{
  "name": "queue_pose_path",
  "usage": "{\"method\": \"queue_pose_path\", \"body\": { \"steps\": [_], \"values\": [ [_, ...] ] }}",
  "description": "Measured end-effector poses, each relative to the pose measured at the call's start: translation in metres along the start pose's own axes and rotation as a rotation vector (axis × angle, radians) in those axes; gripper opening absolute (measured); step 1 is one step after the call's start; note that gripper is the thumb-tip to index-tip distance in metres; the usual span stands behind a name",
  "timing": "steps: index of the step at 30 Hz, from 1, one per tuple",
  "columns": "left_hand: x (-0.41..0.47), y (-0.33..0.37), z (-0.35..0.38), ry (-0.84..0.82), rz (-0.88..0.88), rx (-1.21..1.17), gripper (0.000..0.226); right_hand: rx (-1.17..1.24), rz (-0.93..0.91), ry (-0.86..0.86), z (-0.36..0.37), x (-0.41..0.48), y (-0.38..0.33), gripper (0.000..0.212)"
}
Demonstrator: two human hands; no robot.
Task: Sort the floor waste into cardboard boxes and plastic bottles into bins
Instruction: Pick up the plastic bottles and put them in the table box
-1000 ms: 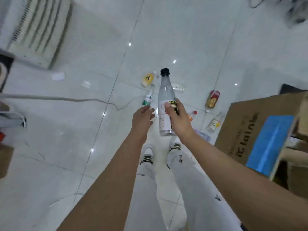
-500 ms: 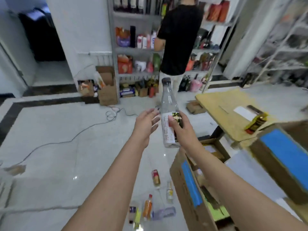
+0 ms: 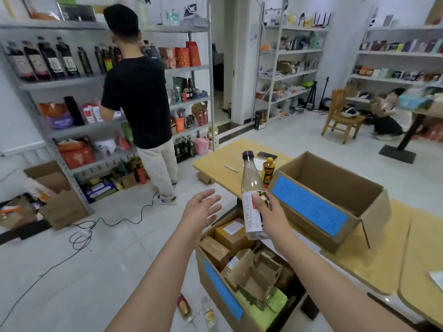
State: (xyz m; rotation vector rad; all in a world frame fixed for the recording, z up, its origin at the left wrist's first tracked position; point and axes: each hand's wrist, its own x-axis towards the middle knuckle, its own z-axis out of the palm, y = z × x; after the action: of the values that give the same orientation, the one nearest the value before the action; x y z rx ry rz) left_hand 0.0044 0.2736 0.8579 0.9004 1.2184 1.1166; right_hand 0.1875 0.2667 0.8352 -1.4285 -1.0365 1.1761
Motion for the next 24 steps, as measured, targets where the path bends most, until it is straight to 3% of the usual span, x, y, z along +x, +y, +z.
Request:
{"method": "queue_pose_path", "body": {
  "steps": [6,10,14,19,24],
  "values": [
    [0.066,-0.037,0.13,-0.058,-0.093,0.068,0.035,0.044,0.084,0.059,-0.107,0.073,0.017,0.032],
    [0.117,-0.065,0.228,-0.124,-0.119,0.183,0.04,0.121,0.126,0.193,-0.193,0.148,0.032,0.05],
    [0.158,-0.094,0.302,-0.157,-0.178,0.321,0.052,0.239,0.203,0.266,-0.262,0.213,0.063,0.052],
    [0.189,-0.112,0.359,-0.174,-0.228,0.392,0.054,0.263,0.283,0.332,-0.302,0.293,0.135,0.092],
    [0.203,-0.118,0.384,-0.167,-0.361,0.44,0.04,0.322,0.329,0.307,-0.281,0.264,0.097,0.061]
  ]
}}
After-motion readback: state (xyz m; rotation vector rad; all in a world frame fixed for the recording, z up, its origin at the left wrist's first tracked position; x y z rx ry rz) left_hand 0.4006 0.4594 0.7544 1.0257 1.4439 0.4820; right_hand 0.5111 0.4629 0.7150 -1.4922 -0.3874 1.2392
